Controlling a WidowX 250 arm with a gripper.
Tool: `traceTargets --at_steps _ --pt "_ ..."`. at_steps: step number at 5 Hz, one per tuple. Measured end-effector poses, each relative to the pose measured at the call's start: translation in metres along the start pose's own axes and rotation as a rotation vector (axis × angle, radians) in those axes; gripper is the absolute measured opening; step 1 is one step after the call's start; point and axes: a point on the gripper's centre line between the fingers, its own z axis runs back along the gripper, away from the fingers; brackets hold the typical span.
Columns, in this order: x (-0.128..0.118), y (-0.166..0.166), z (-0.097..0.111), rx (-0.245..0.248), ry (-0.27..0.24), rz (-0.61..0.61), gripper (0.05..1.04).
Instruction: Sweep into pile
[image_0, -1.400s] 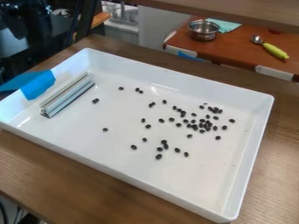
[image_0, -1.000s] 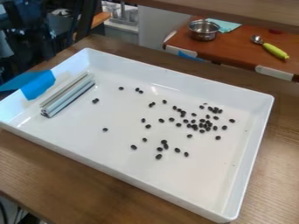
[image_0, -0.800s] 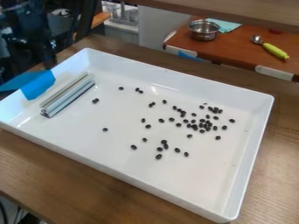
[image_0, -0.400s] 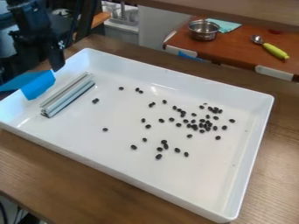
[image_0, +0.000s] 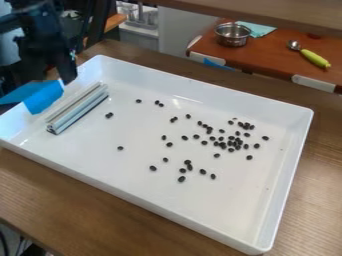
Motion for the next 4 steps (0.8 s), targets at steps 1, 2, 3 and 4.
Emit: traceTargets --at_steps 1,2,3,4 --pt "-0.005 -0.003 -0.014 0.008 0.002 -0.017 0.999" --pt "-0.008 -0.012 -0.011 0.029 -0.022 -0.041 0.999" --pt "-0.011 -0.018 -0.018 0.018 -0.016 -0.039 0.999" --pt "-0.010 -0.024 -0.023 0.040 -0.026 -0.045 0.999"
